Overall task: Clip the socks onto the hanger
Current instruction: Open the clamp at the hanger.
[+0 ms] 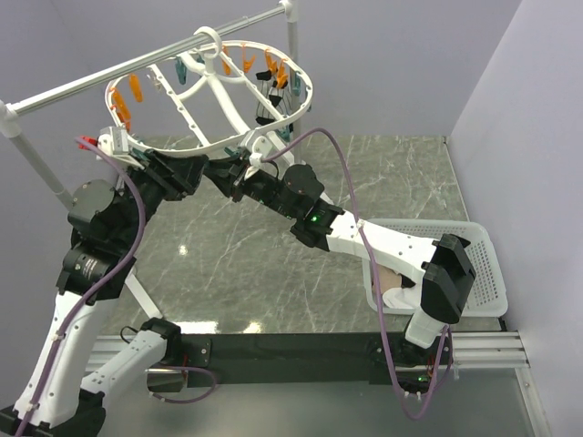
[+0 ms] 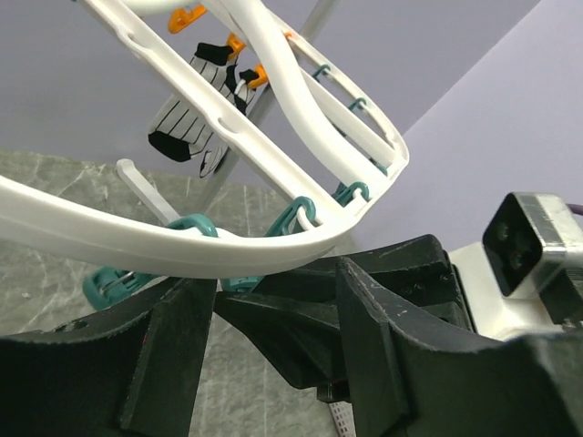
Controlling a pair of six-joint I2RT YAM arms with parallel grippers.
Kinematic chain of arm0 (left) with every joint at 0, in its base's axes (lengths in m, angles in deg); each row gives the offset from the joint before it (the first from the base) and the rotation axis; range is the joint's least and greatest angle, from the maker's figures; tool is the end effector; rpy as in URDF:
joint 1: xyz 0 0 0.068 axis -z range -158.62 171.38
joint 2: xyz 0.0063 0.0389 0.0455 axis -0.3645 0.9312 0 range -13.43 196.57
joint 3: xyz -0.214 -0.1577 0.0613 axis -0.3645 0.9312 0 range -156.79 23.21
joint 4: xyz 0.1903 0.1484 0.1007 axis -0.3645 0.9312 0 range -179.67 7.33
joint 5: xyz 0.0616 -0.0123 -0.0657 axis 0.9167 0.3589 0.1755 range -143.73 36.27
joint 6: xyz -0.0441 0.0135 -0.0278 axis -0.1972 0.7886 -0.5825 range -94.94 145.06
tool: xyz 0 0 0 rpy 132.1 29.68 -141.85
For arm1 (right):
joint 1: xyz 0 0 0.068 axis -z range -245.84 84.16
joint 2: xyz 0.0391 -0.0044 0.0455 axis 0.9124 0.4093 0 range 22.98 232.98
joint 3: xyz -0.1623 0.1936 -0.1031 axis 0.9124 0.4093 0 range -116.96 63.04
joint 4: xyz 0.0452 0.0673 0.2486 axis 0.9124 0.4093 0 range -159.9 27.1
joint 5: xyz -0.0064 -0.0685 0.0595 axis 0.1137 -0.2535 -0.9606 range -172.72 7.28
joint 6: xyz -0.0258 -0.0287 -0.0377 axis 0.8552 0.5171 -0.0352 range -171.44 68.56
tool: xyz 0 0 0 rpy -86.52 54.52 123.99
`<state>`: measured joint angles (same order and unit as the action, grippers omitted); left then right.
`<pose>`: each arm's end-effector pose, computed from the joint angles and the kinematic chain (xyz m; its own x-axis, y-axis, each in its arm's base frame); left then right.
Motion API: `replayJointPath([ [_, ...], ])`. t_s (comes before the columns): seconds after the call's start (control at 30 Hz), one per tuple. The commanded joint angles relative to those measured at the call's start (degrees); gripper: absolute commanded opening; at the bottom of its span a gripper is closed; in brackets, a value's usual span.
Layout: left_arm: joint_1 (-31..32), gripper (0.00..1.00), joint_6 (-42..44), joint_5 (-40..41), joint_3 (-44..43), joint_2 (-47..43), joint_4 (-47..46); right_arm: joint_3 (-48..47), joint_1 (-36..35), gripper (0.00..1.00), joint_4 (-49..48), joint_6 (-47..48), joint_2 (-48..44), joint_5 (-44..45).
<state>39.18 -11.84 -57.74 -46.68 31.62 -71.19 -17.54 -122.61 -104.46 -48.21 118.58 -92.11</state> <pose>0.1320 -0.0450 0.4698 -0.1387 -0.5846 -0.7994 0.3601 0.7221 -0.5906 0.2148 0.3385 0.4073 0.2343 0.2562 -0.9378 -0.8977 0.4272 -0.1076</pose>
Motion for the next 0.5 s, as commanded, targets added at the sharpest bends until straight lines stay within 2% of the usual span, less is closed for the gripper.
replayJointPath([
  [0.0,3.1,0.59,3.3,3.8,-2.4,0.6,-0.1,-2.5,-0.3,0.05,-0.2,1.7,-2.9,2.0],
  [0.03,4.6,0.59,3.8,7.1,-2.5,0.7,0.1,-2.7,-0.2,0.05,0.1,1.8,-2.8,1.9],
  [0.47,17.0,0.57,8.5,22.9,-4.4,5.1,-0.1,-3.5,-0.5,0.04,1.1,3.5,-2.6,2.9],
])
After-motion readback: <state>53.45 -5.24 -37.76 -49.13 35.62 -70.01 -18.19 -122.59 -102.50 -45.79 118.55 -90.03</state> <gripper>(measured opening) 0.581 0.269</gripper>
